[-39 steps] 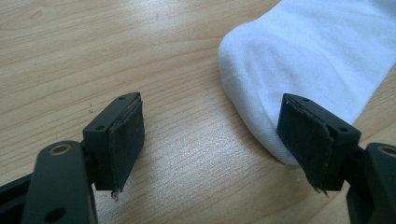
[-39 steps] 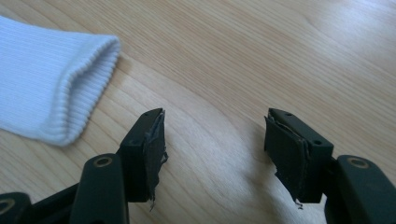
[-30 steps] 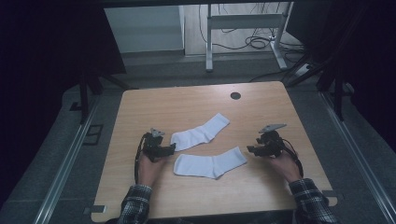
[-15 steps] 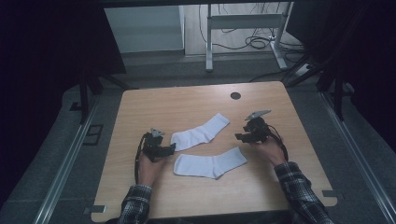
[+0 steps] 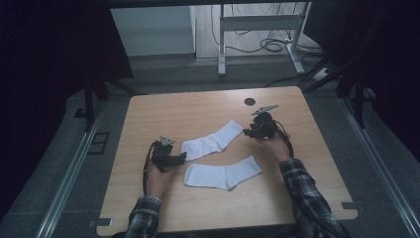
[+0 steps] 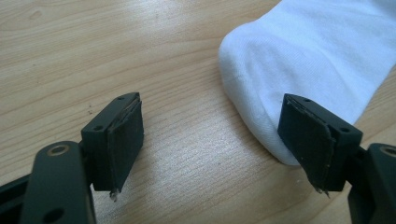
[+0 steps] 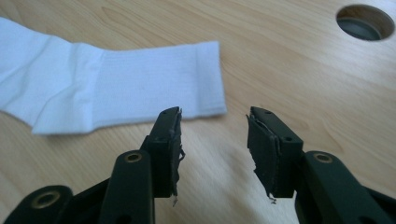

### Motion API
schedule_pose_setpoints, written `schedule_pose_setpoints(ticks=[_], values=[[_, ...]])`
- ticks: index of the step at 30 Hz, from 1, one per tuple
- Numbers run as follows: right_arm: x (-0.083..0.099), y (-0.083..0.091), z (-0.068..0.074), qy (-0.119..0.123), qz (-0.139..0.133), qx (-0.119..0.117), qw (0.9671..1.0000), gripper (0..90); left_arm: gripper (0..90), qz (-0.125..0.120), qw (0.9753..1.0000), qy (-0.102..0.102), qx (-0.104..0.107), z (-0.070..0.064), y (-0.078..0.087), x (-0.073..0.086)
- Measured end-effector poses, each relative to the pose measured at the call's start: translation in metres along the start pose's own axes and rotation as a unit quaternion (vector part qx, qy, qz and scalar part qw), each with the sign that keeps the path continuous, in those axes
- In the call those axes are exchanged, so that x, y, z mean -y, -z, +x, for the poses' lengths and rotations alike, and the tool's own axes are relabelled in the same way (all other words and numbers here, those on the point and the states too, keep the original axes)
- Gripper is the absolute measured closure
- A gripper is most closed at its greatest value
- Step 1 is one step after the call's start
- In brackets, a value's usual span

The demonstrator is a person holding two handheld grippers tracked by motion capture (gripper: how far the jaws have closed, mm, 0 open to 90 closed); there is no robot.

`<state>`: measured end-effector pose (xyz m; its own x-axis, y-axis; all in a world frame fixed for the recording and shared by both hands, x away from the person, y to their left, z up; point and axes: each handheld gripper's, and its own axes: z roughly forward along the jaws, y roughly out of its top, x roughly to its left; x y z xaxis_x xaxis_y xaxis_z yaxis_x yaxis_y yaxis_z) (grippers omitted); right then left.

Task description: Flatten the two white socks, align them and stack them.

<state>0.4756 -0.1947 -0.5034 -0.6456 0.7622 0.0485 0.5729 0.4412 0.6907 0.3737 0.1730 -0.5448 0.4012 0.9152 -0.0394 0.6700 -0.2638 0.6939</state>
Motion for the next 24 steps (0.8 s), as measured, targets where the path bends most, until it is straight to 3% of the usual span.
schedule_pose_setpoints(ticks=[4, 16, 20, 24], values=[[-0.008, -0.016, 0.004, 0.015, 0.001, 0.004, 0.9999, 56.0, 22.8, 0.0, 1.0, 0.0, 0.0, 0.0, 0.0, 0.0], [-0.016, -0.046, 0.007, 0.021, 0.022, 0.019, 0.9994, 53.0, 22.7, 0.0, 1.0, 0.0, 0.001, 0.0, 0.0, 0.0], [-0.012, -0.049, 0.007, 0.019, 0.021, 0.021, 0.9994, 59.7, 26.3, -0.003, 0.9999, -0.007, 0.007, -0.001, 0.001, 0.0], [-0.009, -0.047, 0.009, 0.008, 0.02, 0.013, 0.9997, 73.9, 41.6, -0.011, 0.9995, -0.019, 0.022, -0.003, 0.002, 0.001]])
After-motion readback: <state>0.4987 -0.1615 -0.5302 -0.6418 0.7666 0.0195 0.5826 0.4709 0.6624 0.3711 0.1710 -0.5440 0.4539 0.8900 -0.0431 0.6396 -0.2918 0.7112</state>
